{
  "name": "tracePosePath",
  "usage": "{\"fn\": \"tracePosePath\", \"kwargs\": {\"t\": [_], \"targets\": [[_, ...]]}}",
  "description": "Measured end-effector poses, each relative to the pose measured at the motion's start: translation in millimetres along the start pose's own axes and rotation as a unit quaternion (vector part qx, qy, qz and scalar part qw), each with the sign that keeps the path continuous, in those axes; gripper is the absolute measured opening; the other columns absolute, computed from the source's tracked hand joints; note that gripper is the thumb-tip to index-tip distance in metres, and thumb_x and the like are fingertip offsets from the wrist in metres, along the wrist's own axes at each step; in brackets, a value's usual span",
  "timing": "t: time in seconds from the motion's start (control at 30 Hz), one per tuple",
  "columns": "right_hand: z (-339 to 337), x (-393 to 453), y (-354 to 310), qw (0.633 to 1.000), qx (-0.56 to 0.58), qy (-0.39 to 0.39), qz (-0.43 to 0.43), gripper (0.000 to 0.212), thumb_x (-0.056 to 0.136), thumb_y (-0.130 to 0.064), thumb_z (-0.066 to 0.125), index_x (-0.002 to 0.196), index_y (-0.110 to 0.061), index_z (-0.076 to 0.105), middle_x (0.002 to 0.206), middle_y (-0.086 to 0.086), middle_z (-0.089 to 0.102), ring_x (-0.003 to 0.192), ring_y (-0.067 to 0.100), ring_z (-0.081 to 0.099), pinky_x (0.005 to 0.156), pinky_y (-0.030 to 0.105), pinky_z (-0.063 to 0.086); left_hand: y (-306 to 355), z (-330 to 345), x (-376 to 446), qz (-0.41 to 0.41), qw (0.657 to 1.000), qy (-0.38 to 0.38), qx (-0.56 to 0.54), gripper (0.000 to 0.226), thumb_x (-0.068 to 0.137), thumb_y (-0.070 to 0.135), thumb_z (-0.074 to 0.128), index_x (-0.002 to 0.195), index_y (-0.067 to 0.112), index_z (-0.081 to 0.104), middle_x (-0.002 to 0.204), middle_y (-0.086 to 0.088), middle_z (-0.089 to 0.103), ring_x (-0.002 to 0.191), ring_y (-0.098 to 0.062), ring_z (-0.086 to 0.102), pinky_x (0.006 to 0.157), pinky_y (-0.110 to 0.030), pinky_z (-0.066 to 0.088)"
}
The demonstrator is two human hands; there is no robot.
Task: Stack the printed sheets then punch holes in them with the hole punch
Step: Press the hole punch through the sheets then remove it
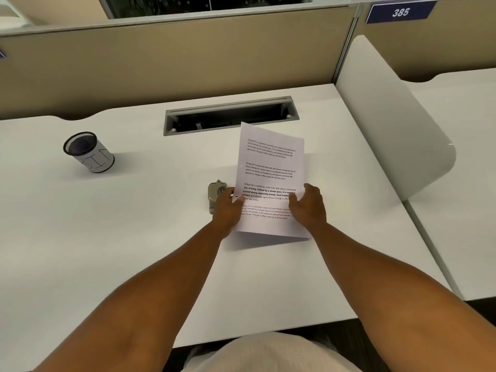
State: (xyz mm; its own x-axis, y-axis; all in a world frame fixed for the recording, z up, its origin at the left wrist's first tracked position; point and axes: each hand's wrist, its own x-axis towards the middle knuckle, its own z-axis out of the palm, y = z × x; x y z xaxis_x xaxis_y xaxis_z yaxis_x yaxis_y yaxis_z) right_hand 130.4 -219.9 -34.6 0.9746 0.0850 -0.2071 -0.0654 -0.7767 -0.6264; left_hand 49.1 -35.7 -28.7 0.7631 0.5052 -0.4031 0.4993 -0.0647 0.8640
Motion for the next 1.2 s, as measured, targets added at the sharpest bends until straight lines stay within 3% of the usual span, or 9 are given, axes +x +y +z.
{"fn": "tracePosePath", "kwargs": {"t": [0.1,0.2,0.27,0.33,0.47,0.63,0.77,0.97,1.2], "targets": [[-5,9,-7,0.996,0.077,0.001,0.037,0.061,0.092,-0.036,0.055,0.142,-0.006,0.037,0.145,0.014,0.042,0.133,0.031,0.042,0.108,0.040,0.037,5,-7,3,0.025,1.000,-0.013,-0.006,0.031,0.099,0.015,0.054,0.130,0.010,0.056,0.125,-0.004,0.064,0.112,-0.026,0.064,0.099,-0.044,0.052],[-9,17,-15,0.975,0.197,0.000,0.105,0.064,0.090,-0.035,0.059,0.144,-0.010,0.035,0.146,0.011,0.045,0.131,0.028,0.047,0.106,0.034,0.038,12,-15,4,0.049,0.999,-0.009,-0.007,0.027,0.099,0.013,0.054,0.125,0.009,0.060,0.110,0.005,0.059,0.097,-0.013,0.065,0.083,-0.026,0.055],[-12,21,-19,0.959,0.251,0.007,0.133,0.063,0.089,-0.031,0.062,0.144,-0.012,0.036,0.142,0.009,0.050,0.125,0.027,0.052,0.099,0.031,0.040,15,-21,5,0.053,0.999,-0.010,-0.008,0.027,0.099,0.014,0.054,0.125,0.010,0.060,0.121,-0.004,0.058,0.102,-0.017,0.065,0.089,-0.031,0.055],[-15,25,-21,0.949,0.284,0.016,0.134,0.055,0.088,-0.025,0.063,0.138,-0.014,0.044,0.133,0.006,0.056,0.116,0.024,0.057,0.091,0.029,0.043,17,-26,6,0.053,0.998,-0.018,-0.032,0.026,0.099,0.013,0.054,0.125,0.011,0.059,0.124,-0.008,0.064,0.104,-0.022,0.066,0.092,-0.036,0.055],[-19,27,-21,0.932,0.346,0.017,0.104,0.025,0.086,-0.013,0.063,0.111,-0.014,0.062,0.099,-0.003,0.067,0.100,0.024,0.067,0.083,0.033,0.054,22,-34,7,0.059,0.997,-0.010,-0.045,0.023,0.100,0.018,0.054,0.122,0.013,0.061,0.111,-0.001,0.071,0.089,-0.013,0.068,0.073,-0.023,0.053],[-24,29,-24,0.932,0.351,0.021,0.083,0.014,0.085,-0.011,0.061,0.098,-0.017,0.062,0.095,-0.001,0.068,0.091,0.023,0.066,0.084,0.037,0.056,27,-38,13,0.035,0.999,0.023,-0.019,0.031,0.099,0.033,0.054,0.100,0.006,0.067,0.101,-0.007,0.074,0.087,-0.023,0.067,0.081,-0.041,0.055],[-30,31,-27,0.931,0.355,0.039,0.072,0.012,0.087,-0.011,0.059,0.097,-0.016,0.061,0.086,-0.008,0.066,0.082,0.018,0.063,0.077,0.031,0.054,30,-43,17,0.017,0.999,0.033,0.001,0.028,0.092,0.045,0.062,0.088,0.018,0.070,0.094,0.002,0.075,0.089,-0.024,0.071,0.077,-0.036,0.057],[-38,32,-27,0.932,0.356,0.043,0.057,0.014,0.089,-0.010,0.059,0.102,-0.014,0.060,0.093,-0.002,0.066,0.084,0.019,0.063,0.078,0.032,0.053,43,-44,19,0.026,0.999,0.025,-0.003,0.030,0.090,0.044,0.065,0.091,0.016,0.071,0.098,0.000,0.075,0.094,-0.024,0.071,0.091,-0.044,0.057],[-47,31,-22,0.941,0.337,0.020,0.037,0.013,0.090,-0.012,0.060,0.102,-0.014,0.060,0.099,0.003,0.068,0.086,0.020,0.064,0.078,0.032,0.055,65,-43,26,0.051,0.998,0.015,-0.046,0.026,0.095,0.036,0.063,0.102,0.012,0.070,0.103,-0.005,0.075,0.098,-0.026,0.071,0.092,-0.048,0.057]]}}
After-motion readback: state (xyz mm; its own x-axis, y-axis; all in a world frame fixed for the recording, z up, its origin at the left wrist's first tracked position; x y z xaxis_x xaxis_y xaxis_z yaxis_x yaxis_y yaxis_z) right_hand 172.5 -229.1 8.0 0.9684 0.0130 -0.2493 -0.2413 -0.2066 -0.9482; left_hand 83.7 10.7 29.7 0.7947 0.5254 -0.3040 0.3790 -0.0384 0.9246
